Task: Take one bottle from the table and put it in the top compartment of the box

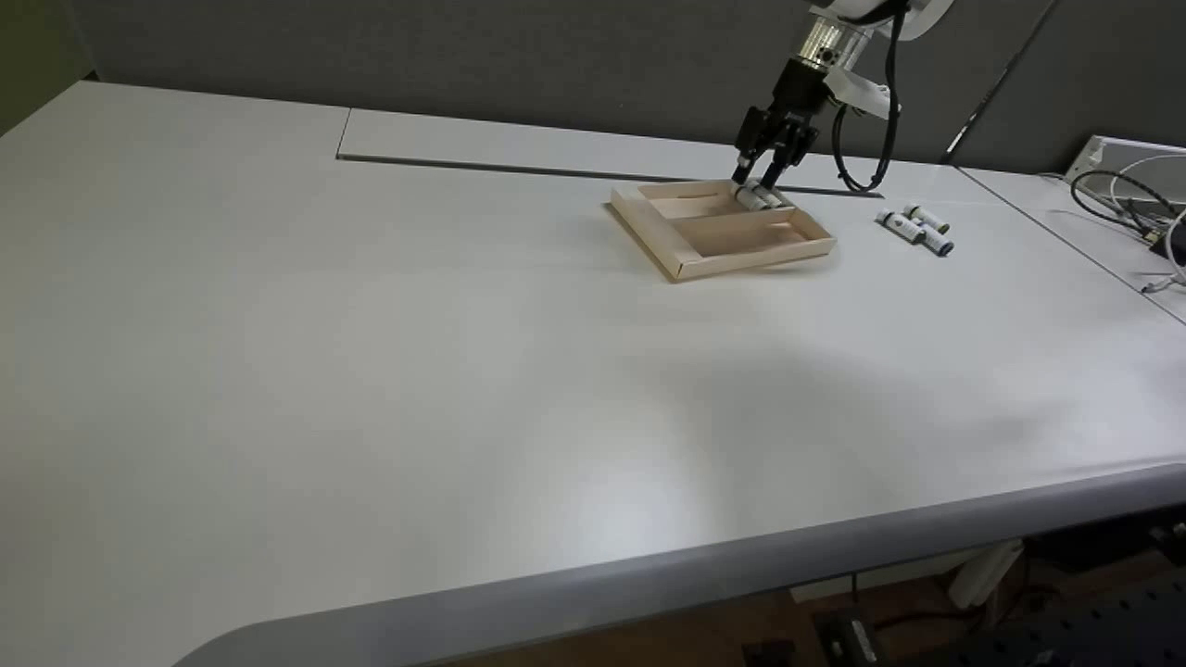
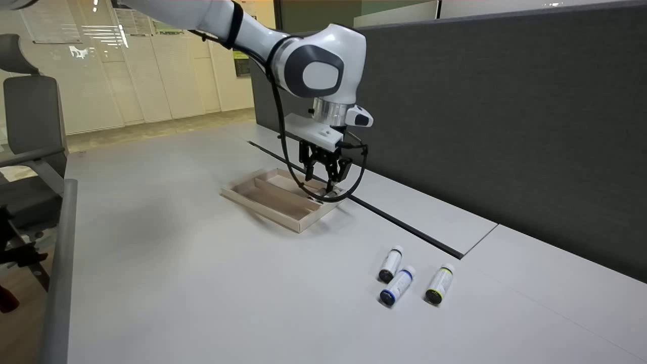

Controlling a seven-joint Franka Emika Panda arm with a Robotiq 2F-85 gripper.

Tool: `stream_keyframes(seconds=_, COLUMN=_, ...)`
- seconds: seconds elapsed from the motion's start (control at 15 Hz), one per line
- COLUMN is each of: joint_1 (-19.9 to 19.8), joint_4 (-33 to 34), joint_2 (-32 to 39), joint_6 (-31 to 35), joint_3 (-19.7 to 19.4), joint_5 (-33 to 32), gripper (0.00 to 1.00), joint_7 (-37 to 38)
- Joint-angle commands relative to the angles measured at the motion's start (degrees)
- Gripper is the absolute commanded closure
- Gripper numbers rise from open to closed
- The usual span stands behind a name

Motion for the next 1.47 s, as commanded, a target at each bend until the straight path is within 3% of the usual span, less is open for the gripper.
stream_keyframes(seconds=0.0, joint_1=0.8, joint_4=2.1, joint_2=-0.3, joint_6=-2.9, joint_3=-0.2, joint_5=-0.2, gripper=0.55, joint_7=1.4)
stream_keyframes(seconds=0.33, joint_1=1.9, joint_4=2.5, joint_2=-0.2, joint_6=-6.2, joint_3=0.1, joint_5=0.0, gripper=0.91, joint_7=1.5)
stream_keyframes(seconds=0.47, joint_1=2.4, joint_4=2.3, joint_2=0.0, joint_6=-6.1, joint_3=0.0, joint_5=-0.1, gripper=1.0, joint_7=1.3)
stream_keyframes(seconds=1.4, joint_1=1.5, joint_4=3.9, joint_2=2.7, joint_6=-6.1, joint_3=-3.4, joint_5=-0.2, gripper=1.0, joint_7=1.5)
